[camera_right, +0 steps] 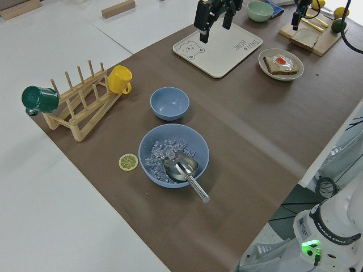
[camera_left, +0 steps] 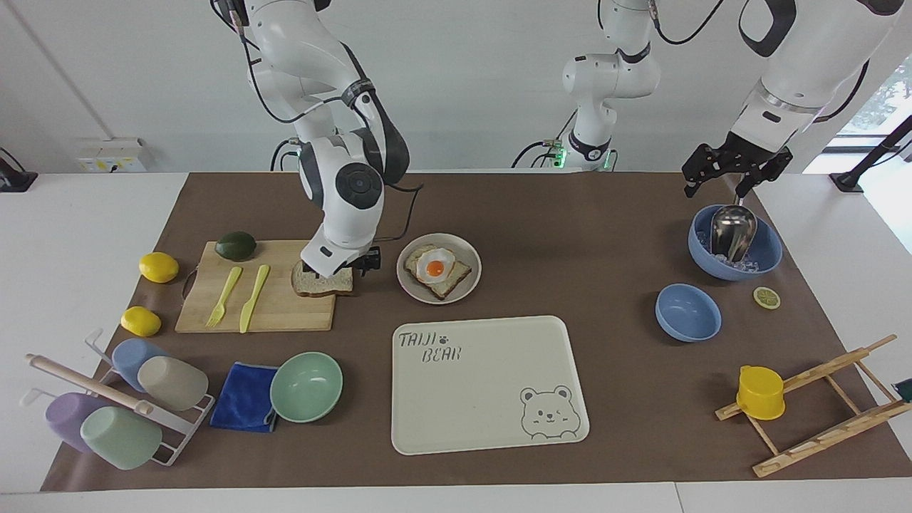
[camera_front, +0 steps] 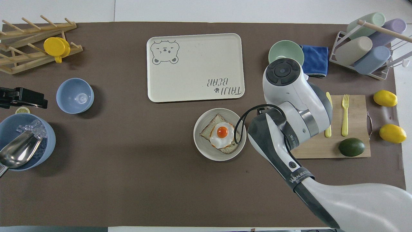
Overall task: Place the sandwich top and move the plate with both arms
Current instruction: 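Grasp the bread slice with the right gripper and lift it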
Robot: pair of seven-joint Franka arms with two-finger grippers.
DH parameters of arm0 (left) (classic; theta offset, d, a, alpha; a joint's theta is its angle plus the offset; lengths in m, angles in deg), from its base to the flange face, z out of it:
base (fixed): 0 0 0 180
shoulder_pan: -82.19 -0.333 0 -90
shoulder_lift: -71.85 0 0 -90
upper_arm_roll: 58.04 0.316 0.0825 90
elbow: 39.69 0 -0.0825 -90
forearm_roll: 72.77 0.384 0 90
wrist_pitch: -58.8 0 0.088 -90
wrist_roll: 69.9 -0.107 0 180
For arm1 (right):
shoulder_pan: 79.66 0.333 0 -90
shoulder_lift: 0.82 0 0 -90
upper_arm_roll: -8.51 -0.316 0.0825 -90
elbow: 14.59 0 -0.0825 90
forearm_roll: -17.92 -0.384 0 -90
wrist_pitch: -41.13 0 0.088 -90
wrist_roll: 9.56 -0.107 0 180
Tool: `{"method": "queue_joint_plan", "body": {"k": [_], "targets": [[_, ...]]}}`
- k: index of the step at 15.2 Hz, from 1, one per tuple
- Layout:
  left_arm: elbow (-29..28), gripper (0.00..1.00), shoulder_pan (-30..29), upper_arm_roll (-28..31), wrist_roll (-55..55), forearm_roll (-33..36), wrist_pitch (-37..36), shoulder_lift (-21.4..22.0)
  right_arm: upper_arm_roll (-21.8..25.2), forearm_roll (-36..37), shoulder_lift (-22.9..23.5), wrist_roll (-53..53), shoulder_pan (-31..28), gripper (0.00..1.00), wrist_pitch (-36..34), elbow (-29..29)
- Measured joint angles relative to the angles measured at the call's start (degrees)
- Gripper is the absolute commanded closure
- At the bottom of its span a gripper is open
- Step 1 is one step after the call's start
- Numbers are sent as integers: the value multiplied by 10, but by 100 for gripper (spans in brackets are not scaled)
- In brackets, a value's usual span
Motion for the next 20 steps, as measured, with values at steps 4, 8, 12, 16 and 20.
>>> {"method": "queue_joint_plan", "body": {"k": [4,8,12,16,20], "targets": [[0,0,0,0,0,0,0,0,-1,47,-3,-10,12,0,17,-46],[0,0,0,0,0,0,0,0,-1,53,-3,-70,11,0,50,-80],[0,0,0,0,0,0,0,0,-2,63,-5,-79,13,0,74,-102],[0,0,1,0,0,0,0,0,-2,84,-6,-80,13,5,76,-113],[0,0,4,0,0,0,0,0,-2,90,-8,-81,13,5,76,-116]]}}
